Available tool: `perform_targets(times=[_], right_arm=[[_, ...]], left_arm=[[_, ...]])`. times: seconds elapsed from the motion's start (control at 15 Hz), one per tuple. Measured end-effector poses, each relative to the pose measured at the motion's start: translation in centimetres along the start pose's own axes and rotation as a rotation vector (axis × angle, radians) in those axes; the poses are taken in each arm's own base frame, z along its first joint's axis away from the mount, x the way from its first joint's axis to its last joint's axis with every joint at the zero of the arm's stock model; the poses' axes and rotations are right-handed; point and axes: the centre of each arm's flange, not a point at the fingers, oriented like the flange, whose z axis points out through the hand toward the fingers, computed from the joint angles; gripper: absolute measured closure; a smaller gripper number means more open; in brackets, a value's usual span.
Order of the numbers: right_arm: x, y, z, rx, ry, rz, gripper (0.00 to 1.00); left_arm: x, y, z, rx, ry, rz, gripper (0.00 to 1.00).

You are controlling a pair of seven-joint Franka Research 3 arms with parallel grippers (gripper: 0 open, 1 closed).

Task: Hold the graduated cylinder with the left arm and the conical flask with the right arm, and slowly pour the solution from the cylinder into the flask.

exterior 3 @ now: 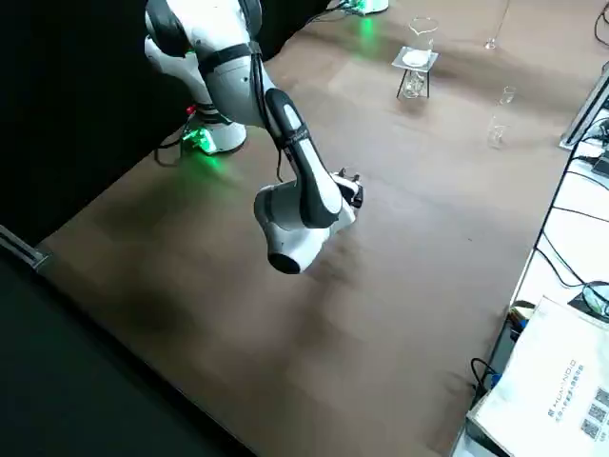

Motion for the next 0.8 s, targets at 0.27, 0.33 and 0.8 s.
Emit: perform_targets(times=[0.27, 0.33, 0.8], right_arm=[[-0.09, 0.01, 0.07, 0.001, 0.004, -0.002, 0.61], [-0.08, 0.01, 0.07, 0.001, 0.004, -0.002, 0.59], [-0.06, -0.07, -0.15, -0.004, 0.008, 0.001, 0.0]], left_arm=[[-0.06, 0.22, -0.06, 0.0, 0.001, 0.004, 0.0], [-0.07, 0.24, -0.08, 0.0, 0.002, 0.005, 0.0], [-0.08, 0.28, -0.09, 0.0, 0.002, 0.005, 0.0]])
